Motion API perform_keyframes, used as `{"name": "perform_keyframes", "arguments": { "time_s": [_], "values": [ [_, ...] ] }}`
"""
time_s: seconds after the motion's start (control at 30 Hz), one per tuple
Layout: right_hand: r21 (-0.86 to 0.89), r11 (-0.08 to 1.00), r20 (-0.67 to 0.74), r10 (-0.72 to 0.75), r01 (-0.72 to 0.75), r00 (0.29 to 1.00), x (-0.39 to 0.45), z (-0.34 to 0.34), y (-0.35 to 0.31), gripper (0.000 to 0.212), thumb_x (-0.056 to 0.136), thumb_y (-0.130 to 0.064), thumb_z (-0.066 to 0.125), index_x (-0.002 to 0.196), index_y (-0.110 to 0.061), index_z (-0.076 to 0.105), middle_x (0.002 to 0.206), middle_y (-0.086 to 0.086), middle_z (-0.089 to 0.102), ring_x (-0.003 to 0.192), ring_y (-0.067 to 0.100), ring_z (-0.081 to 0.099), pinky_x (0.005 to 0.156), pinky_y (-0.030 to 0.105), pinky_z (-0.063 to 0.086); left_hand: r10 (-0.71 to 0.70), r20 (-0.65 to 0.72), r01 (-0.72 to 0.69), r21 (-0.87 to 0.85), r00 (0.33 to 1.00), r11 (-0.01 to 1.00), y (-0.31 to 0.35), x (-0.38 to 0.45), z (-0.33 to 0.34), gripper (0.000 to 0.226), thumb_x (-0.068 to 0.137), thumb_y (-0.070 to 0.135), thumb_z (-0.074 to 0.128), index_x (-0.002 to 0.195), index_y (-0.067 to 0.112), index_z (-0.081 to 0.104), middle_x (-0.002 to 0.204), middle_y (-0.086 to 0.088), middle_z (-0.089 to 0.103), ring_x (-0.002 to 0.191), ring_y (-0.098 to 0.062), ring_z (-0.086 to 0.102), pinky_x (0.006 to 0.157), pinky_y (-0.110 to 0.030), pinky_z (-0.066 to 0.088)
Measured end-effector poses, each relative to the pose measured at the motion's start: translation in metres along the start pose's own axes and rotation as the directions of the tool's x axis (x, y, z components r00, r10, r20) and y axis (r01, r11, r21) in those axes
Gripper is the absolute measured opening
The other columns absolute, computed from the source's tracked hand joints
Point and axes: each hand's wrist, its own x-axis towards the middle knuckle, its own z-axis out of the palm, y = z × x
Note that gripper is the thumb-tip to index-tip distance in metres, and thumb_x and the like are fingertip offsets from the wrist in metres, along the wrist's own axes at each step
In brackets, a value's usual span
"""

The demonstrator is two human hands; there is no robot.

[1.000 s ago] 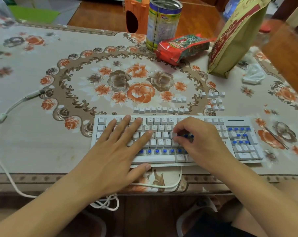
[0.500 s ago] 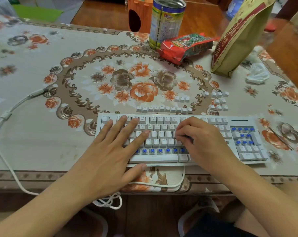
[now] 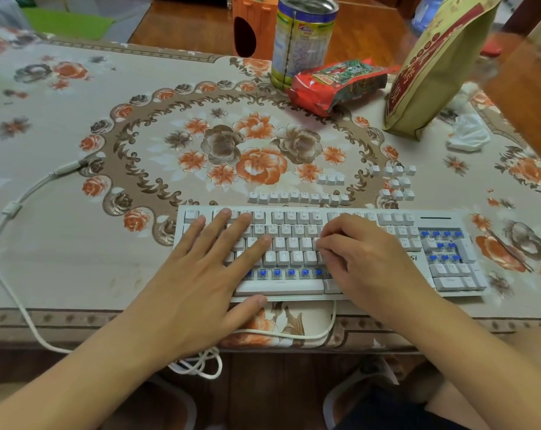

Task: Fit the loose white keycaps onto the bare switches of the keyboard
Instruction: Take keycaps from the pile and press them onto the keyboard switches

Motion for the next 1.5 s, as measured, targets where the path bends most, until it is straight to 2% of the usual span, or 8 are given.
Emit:
{"name": "perform_keyframes", "arguments": {
  "time_s": [0.53,0.73,0.87,0.97,1.07,1.13,1.27,1.5],
  "values": [
    [-0.031,0.993,0.008,0.112,-0.111,0.994,0.004,0.009,-0.002,0.016,0.079,-0.001,0.068,0.081,-0.012,0.08,0.073,0.002,0.057,0.07,0.027,0.053,0.057,0.042,0.048,-0.061,-0.041,0.057,-0.08,0.997,0.995,0.006,0.008,-0.008,0.074,0.098,0.07,0.029,0.161,0.032,0.029,0.169,-0.01,0.024,0.158,-0.031,0.01,0.126,-0.056,0.014],
    [-0.011,0.984,0.065,0.176,-0.176,0.982,0.009,0.003,-0.004,0.021,0.082,0.0,0.067,0.081,-0.017,0.08,0.075,-0.002,0.055,0.076,0.025,0.052,0.065,0.045,0.049,-0.06,0.0,0.059,-0.074,0.998,0.996,0.005,0.012,-0.005,0.077,0.097,0.076,0.025,0.162,0.035,0.022,0.171,-0.009,0.018,0.159,-0.03,0.006,0.126,-0.056,0.013],
    [0.096,0.957,0.126,0.262,-0.275,0.957,0.008,-0.006,0.0,0.024,0.087,-0.002,0.064,0.091,-0.018,0.08,0.085,-0.008,0.056,0.087,0.016,0.053,0.076,0.035,0.049,-0.07,0.0,0.07,-0.084,0.998,0.994,0.007,0.013,-0.007,0.077,0.098,0.078,0.018,0.163,0.037,0.019,0.171,-0.007,0.015,0.159,-0.028,0.003,0.127,-0.055,0.01],
    [0.207,0.92,-0.073,0.353,-0.332,0.933,0.01,-0.024,0.006,0.03,0.085,0.004,0.059,0.089,-0.018,0.079,0.09,-0.009,0.063,0.087,0.004,0.06,0.078,0.015,0.047,-0.078,-0.006,0.077,-0.081,0.997,0.994,0.006,0.011,-0.007,0.076,0.098,0.078,0.016,0.163,0.037,0.019,0.171,-0.007,0.015,0.159,-0.027,0.002,0.127,-0.055,0.009],
    [0.233,0.889,-0.182,0.438,-0.394,0.88,0.021,-0.037,0.025,0.034,0.085,0.006,0.056,0.09,-0.019,0.079,0.093,-0.006,0.068,0.089,0.007,0.063,0.083,0.018,0.049,-0.079,-0.003,0.078,-0.079,0.997,0.994,0.004,0.007,-0.005,0.077,0.099,0.077,0.017,0.163,0.036,0.02,0.171,-0.007,0.017,0.159,-0.027,0.004,0.126,-0.056,0.012],
    [0.204,0.872,-0.128,0.474,-0.445,0.871,0.032,-0.038,0.04,0.034,0.086,0.004,0.056,0.096,-0.019,0.078,0.097,-0.005,0.07,0.09,0.008,0.063,0.086,0.023,0.051,-0.071,0.001,0.071,-0.073,0.997,0.995,0.003,0.005,-0.004,0.077,0.099,0.077,0.016,0.163,0.035,0.018,0.171,-0.007,0.016,0.159,-0.027,0.004,0.126,-0.056,0.013],
    [0.163,0.888,0.014,0.434,-0.43,0.901,0.059,-0.032,0.059,0.027,0.093,-0.004,0.059,0.109,-0.02,0.074,0.103,-0.009,0.068,0.096,0.005,0.061,0.086,0.011,0.045,-0.073,0.006,0.073,-0.069,0.997,0.995,0.001,0.008,-0.006,0.076,0.099,0.076,0.017,0.163,0.035,0.021,0.17,-0.008,0.02,0.159,-0.028,0.008,0.126,-0.056,0.014],
    [-0.017,0.948,0.222,0.313,-0.318,0.923,0.124,-0.013,0.072,0.03,0.092,-0.013,0.067,0.121,-0.019,0.067,0.118,-0.004,0.066,0.106,0.012,0.058,0.095,0.031,0.047,-0.077,-0.008,0.075,-0.12,0.997,0.99,0.003,0.012,-0.008,0.072,0.1,0.074,0.02,0.159,0.034,0.034,0.166,-0.008,0.03,0.156,-0.031,0.017,0.125,-0.055,0.013]
  ]
}}
